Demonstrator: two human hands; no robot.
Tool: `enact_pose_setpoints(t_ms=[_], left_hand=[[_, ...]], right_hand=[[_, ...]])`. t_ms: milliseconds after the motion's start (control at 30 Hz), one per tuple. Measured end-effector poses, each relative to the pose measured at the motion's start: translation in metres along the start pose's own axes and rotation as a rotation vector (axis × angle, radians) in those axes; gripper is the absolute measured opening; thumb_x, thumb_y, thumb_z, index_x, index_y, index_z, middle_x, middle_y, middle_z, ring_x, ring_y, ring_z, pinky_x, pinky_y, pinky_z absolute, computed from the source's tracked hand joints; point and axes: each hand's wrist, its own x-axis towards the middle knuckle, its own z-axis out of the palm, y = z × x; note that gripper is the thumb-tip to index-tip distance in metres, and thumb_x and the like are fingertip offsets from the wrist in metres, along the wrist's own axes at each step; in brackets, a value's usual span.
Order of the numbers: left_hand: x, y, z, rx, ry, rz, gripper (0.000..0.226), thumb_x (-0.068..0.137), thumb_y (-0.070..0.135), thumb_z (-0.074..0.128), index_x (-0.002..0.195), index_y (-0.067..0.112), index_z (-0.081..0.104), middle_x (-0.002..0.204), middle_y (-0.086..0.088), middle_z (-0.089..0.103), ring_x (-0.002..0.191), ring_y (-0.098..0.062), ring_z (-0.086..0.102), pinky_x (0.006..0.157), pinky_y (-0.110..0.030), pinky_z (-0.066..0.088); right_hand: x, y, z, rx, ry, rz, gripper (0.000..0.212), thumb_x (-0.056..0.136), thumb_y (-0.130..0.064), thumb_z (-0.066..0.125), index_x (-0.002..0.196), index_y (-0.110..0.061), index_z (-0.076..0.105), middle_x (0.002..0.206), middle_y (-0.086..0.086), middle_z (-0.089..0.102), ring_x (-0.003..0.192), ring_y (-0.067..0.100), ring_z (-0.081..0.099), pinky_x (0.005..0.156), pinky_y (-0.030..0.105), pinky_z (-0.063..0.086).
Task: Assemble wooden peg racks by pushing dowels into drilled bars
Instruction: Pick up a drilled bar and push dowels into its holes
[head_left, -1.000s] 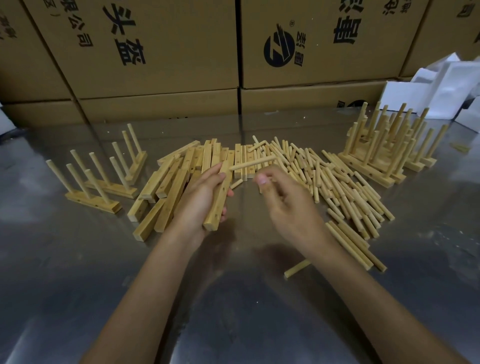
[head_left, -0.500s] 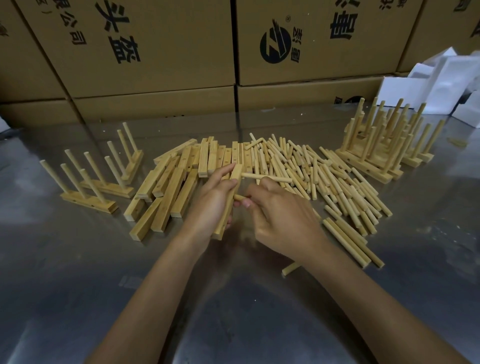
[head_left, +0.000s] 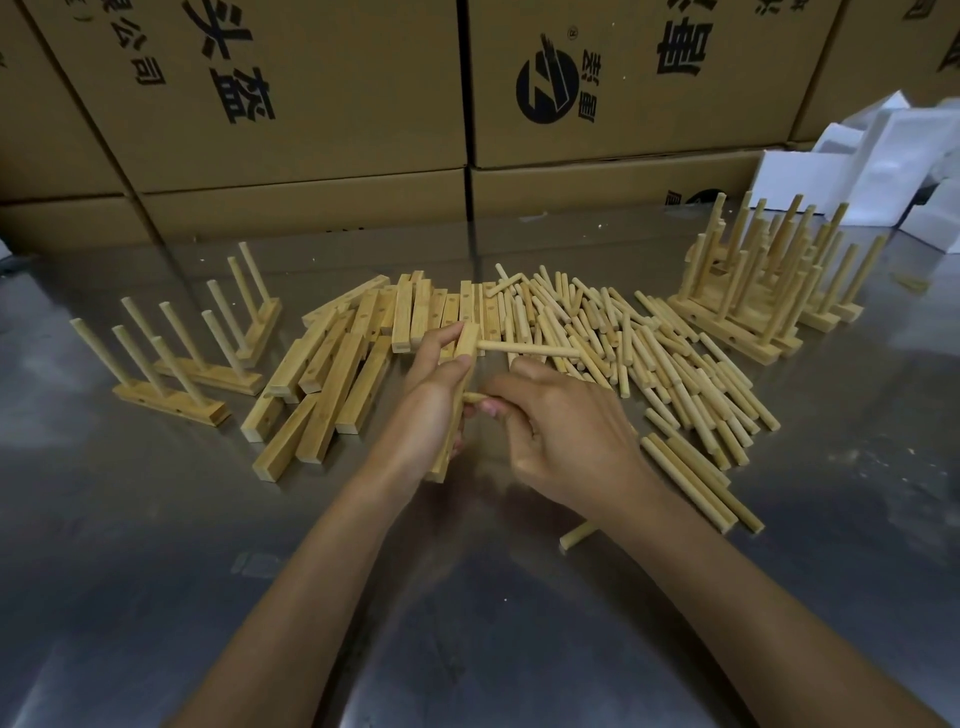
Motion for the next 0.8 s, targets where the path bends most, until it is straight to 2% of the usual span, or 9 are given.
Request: enact_pose_setpoints(t_ms=[100, 167, 267, 333, 433, 500, 567, 633, 800], left_hand=[[-0.002, 0.000, 0.002, 0.056, -0.020, 0.007, 0.036, 0.110, 0.026, 0.035, 0.140, 0.043, 0.042, 0.128, -0.025, 0.055, 0.055, -0.005, 0.049, 0.046, -0.023, 0.036], [-0.002, 0.000, 0.003, 0.051, -0.021, 0.003, 0.034, 0.110, 0.026, 0.034, 0.137, 0.045, 0.043, 0.142, -0.028, 0.050, 0.052, -0.003, 0.049, 0.046, -0.022, 0.036], [-0.003, 0.000, 0.005, 0.014, -0.035, 0.013, 0.032, 0.109, 0.026, 0.035, 0.132, 0.048, 0.043, 0.127, -0.026, 0.055, 0.050, -0.001, 0.049, 0.045, -0.022, 0.036], [-0.002, -0.002, 0.005, 0.021, -0.046, 0.034, 0.033, 0.109, 0.025, 0.035, 0.132, 0.048, 0.042, 0.116, -0.013, 0.053, 0.048, 0.001, 0.052, 0.045, -0.022, 0.036], [-0.001, -0.005, 0.008, 0.069, -0.065, 0.056, 0.032, 0.109, 0.027, 0.035, 0.129, 0.050, 0.042, 0.120, -0.005, 0.052, 0.050, 0.005, 0.055, 0.046, -0.021, 0.037], [-0.001, -0.007, 0.009, 0.091, -0.079, 0.067, 0.033, 0.109, 0.027, 0.036, 0.132, 0.050, 0.041, 0.116, -0.004, 0.056, 0.053, 0.006, 0.055, 0.047, -0.021, 0.037], [-0.001, -0.008, 0.009, 0.098, -0.082, 0.076, 0.034, 0.109, 0.027, 0.036, 0.134, 0.049, 0.042, 0.101, -0.001, 0.060, 0.053, 0.004, 0.054, 0.048, -0.022, 0.037], [-0.001, -0.009, 0.010, 0.108, -0.087, 0.078, 0.033, 0.109, 0.028, 0.037, 0.132, 0.051, 0.042, 0.092, 0.001, 0.061, 0.053, 0.004, 0.055, 0.048, -0.021, 0.037], [0.001, -0.007, 0.010, 0.111, -0.027, 0.044, 0.034, 0.108, 0.030, 0.039, 0.130, 0.055, 0.046, 0.116, 0.005, 0.063, 0.060, 0.007, 0.061, 0.047, -0.014, 0.043]], right_hand=[[0.001, 0.001, -0.002, -0.012, 0.007, -0.009, 0.011, 0.095, -0.020, 0.058, 0.095, -0.019, 0.069, 0.080, -0.016, 0.038, 0.058, 0.019, 0.053, 0.052, 0.028, 0.031], [0.001, 0.001, -0.001, -0.013, 0.001, -0.008, 0.012, 0.095, -0.019, 0.058, 0.094, -0.020, 0.070, 0.079, -0.016, 0.040, 0.059, 0.018, 0.052, 0.051, 0.029, 0.034], [0.002, 0.004, 0.003, 0.074, -0.010, 0.053, 0.015, 0.095, -0.019, 0.057, 0.091, -0.023, 0.071, 0.079, -0.015, 0.050, 0.065, 0.013, 0.054, 0.055, 0.029, 0.039], [0.003, 0.007, 0.004, 0.141, -0.022, 0.099, 0.018, 0.095, -0.021, 0.057, 0.089, -0.027, 0.072, 0.075, -0.017, 0.057, 0.066, 0.008, 0.054, 0.057, 0.027, 0.039], [0.002, 0.011, 0.004, 0.239, -0.079, 0.181, 0.019, 0.094, -0.021, 0.058, 0.083, -0.029, 0.072, 0.057, -0.020, 0.057, 0.054, 0.003, 0.052, 0.047, 0.014, 0.031], [0.003, 0.014, 0.004, 0.320, -0.117, 0.237, 0.023, 0.095, -0.021, 0.059, 0.077, -0.032, 0.070, 0.056, -0.017, 0.060, 0.052, 0.006, 0.052, 0.045, 0.017, 0.030], [0.004, 0.014, 0.005, 0.398, -0.156, 0.297, 0.028, 0.096, -0.022, 0.058, 0.072, -0.034, 0.067, 0.066, -0.008, 0.069, 0.064, 0.010, 0.059, 0.057, 0.029, 0.044], [0.005, 0.013, 0.004, 0.484, -0.167, 0.346, 0.031, 0.096, -0.021, 0.059, 0.070, -0.033, 0.069, 0.072, -0.009, 0.072, 0.073, 0.007, 0.064, 0.069, 0.027, 0.050], [0.008, 0.015, 0.005, 0.521, -0.174, 0.383, 0.026, 0.095, -0.026, 0.062, 0.074, -0.035, 0.073, 0.076, -0.010, 0.073, 0.079, 0.008, 0.064, 0.074, 0.034, 0.049]])
